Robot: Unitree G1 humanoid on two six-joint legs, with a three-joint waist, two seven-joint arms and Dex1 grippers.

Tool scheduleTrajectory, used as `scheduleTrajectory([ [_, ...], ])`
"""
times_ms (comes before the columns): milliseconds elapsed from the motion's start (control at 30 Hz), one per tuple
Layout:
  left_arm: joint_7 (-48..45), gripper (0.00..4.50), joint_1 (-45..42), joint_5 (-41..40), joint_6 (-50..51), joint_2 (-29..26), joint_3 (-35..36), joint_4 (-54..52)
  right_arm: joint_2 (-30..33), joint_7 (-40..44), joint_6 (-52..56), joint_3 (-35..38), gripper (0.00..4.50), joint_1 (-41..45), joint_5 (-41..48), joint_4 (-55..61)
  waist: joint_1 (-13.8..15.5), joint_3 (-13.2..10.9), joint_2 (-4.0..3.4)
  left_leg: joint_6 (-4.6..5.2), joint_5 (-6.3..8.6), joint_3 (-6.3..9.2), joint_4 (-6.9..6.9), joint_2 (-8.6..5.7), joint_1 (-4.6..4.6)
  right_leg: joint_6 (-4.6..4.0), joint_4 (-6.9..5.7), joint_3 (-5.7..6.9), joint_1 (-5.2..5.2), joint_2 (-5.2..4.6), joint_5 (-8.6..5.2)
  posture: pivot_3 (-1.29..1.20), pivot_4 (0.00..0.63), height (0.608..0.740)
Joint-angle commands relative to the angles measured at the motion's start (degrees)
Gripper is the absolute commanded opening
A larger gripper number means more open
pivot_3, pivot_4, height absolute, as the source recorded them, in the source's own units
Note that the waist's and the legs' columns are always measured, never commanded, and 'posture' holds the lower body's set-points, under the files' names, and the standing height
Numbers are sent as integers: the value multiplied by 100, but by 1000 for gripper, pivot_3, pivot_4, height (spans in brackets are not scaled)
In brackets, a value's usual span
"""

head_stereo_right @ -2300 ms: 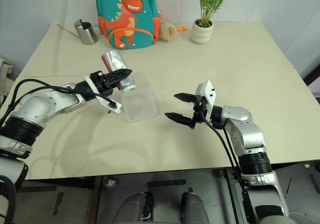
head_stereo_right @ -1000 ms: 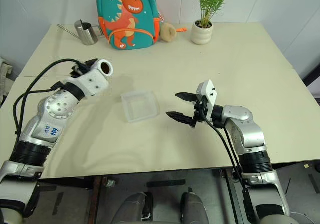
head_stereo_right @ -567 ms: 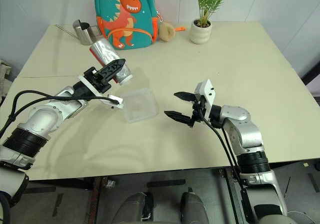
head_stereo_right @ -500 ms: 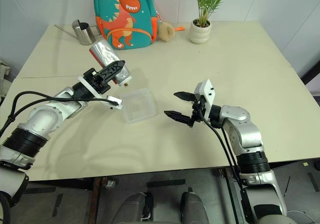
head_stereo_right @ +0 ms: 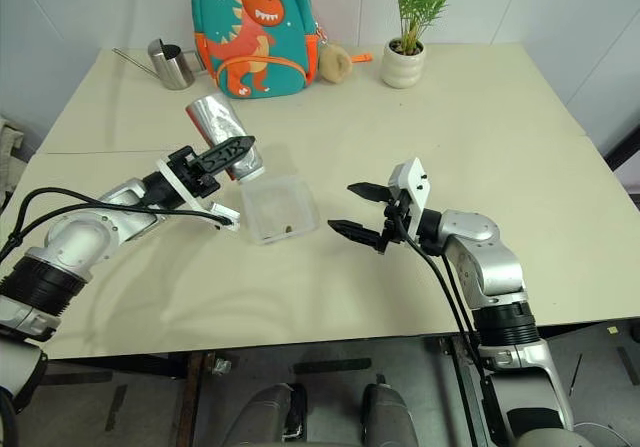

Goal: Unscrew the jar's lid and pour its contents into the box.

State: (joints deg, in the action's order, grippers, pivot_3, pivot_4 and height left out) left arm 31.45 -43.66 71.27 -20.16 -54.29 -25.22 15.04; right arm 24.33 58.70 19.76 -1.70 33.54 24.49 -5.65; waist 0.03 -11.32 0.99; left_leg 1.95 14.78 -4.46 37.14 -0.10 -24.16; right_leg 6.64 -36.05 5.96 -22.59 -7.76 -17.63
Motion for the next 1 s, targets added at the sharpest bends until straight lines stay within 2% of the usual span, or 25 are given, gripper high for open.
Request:
scheduleTrajectory([
  [33, -1381, 1922, 392, -2444, -546, 60, 841, -145, 38, 69, -67, 88, 4481, 44, 109, 194, -24, 0, 0, 0, 0, 0, 0, 1, 1, 0, 1, 0, 0, -3, 0, 0, 150, 740],
  [100, -2781, 1922, 881, -4299, 302, 389, 1619, -479, 79, 130, -96, 90, 4481, 92, 82, 116, -29, 0, -1, 0, 0, -2, 1, 1, 3, 0, 1, 0, 1, -5, 0, 0, 150, 740],
  [167, -3575, 1922, 1141, -5159, 862, 593, 2059, -772, 107, 168, -117, 107, 4481, 115, 71, 64, -29, 0, 0, -1, 0, 0, 11, 6, 2, 0, -3, 4, 3, -3, 0, 0, 150, 740],
  [233, -4400, 1922, 1387, -6310, 2161, 901, 2652, -1207, 120, 200, -140, 114, 4481, 148, 56, 1, -27, 0, 0, -1, -1, 2, 17, 6, 3, -1, -2, 7, 8, 1, 1, 0, 150, 740],
  [333, -4574, 1922, 1451, -7137, 3379, 1259, 3466, -1563, 141, 279, -198, 100, 4481, 184, 25, -112, -17, 1, 1, 0, 0, 3, 28, 5, 5, 0, -7, 5, 14, 4, 3, 0, 150, 740],
  [400, -4442, 1922, 1307, -8061, 4756, 1645, 4316, -1668, 130, 341, -287, 66, 4481, 249, -28, -261, -17, 2, 2, 2, -2, 8, 31, 4, 5, 5, -6, 4, 17, 5, 9, 0, 150, 740],
  [567, -4564, 1922, 1397, -8939, 5545, 1938, 5222, -1567, 93, 417, -444, 51, 4481, 376, -97, -552, -23, 17, 27, 3, -3, 9, 29, 3, 7, 7, -3, 3, 19, 7, 15, 0, 150, 740],
  [700, -4141, 1922, 1546, -8815, 4636, 1986, 5900, -499, 121, 490, -535, 44, 4481, 432, -159, -713, -28, 18, 30, 3, -3, 9, 27, 2, 6, 7, 0, 2, 19, 7, 15, 0, 150, 740],
  [800, -4148, 1922, 1546, -8784, 3897, 2011, 5982, 71, 138, 508, -569, 57, 4481, 454, -181, -767, -29, 21, 35, 1, -3, 7, 23, 3, 10, 5, 1, 2, 17, 9, 16, 0, 150, 740],
  [900, -4558, 1922, 1578, -8967, 2967, 2128, 6068, 506, 149, 515, -578, 76, 4481, 473, -193, -794, 1, 26, 44, 1, -2, 6, 21, 1, 7, 5, 5, 3, 16, 4, 16, 0, 150, 740],
  [1000, -4503, 1922, 1595, -8917, 2773, 2115, 6039, 954, 166, 503, -541, 110, 4481, 478, -185, -744, -14, 31, 51, 1, -2, 7, 21, -2, 7, 6, 6, 4, 17, -1, 17, 0, 150, 740],
])
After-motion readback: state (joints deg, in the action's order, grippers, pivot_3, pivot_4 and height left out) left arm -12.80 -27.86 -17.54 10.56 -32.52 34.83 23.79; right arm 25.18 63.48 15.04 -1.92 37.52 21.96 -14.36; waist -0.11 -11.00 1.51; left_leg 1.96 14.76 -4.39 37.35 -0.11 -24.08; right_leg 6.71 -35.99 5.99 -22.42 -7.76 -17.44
